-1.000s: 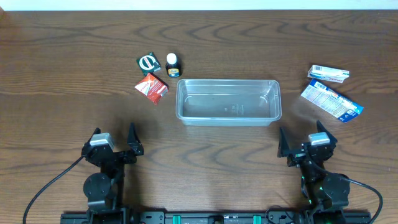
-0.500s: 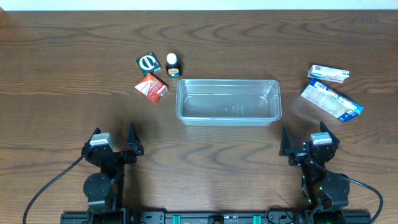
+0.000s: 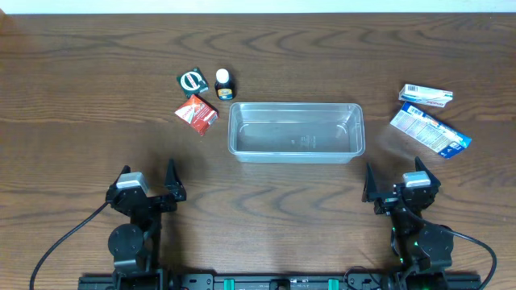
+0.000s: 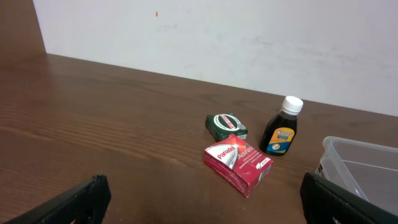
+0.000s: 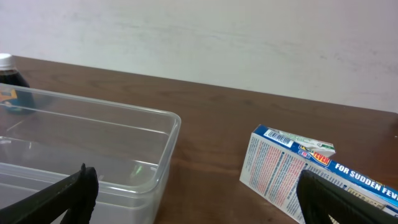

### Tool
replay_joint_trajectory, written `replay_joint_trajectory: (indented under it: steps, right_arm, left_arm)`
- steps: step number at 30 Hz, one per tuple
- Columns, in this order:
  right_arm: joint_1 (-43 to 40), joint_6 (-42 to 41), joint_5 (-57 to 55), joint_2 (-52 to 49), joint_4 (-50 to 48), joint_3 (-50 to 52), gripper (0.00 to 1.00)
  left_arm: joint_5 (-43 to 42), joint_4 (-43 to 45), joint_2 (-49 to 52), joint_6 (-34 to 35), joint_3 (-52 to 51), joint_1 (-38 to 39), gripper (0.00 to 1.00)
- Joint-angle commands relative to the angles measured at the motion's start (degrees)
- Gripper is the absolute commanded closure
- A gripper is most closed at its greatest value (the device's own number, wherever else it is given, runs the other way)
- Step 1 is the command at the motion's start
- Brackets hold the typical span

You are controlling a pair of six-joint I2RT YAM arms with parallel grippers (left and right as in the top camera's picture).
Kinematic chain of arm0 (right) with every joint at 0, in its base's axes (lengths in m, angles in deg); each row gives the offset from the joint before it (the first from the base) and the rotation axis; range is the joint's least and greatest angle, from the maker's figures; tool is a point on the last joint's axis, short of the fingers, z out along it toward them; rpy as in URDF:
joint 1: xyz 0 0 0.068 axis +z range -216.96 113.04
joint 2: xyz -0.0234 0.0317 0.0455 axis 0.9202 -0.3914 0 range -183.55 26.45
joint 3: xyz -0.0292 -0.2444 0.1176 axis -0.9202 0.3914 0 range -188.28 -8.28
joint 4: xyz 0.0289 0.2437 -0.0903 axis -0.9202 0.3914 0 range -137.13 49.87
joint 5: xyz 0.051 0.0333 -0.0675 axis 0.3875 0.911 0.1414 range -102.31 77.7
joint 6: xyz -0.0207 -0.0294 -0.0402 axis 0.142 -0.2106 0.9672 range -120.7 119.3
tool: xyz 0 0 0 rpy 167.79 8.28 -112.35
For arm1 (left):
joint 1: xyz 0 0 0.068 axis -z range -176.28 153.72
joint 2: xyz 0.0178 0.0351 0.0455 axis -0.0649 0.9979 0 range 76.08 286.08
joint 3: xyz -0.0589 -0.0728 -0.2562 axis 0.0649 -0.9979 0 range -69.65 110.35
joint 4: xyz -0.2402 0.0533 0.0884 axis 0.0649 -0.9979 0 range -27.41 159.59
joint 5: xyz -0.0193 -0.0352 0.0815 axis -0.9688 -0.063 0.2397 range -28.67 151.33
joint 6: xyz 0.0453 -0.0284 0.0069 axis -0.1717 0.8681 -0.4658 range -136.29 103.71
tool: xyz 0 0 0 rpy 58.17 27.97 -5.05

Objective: Pack container

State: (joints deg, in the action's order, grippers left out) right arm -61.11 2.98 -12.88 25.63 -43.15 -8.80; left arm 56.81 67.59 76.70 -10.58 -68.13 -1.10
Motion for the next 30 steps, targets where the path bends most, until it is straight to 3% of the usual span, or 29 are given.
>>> replay_joint_trajectory:
  steps: [1,30]
  right_arm:
    - [-0.4,-0.4,-0.7,0.4,0.1,0.2,0.01]
    - [-0.4,-2.0,1.0,0.4,0.4,0.1,0.01]
  left_arm:
    - [-0.2,-1.7,-0.3,-0.8,-1.3,-0.3,0.02]
    - [-0.2,-1.7,-0.3,-0.8,-1.3,-0.3,0.02]
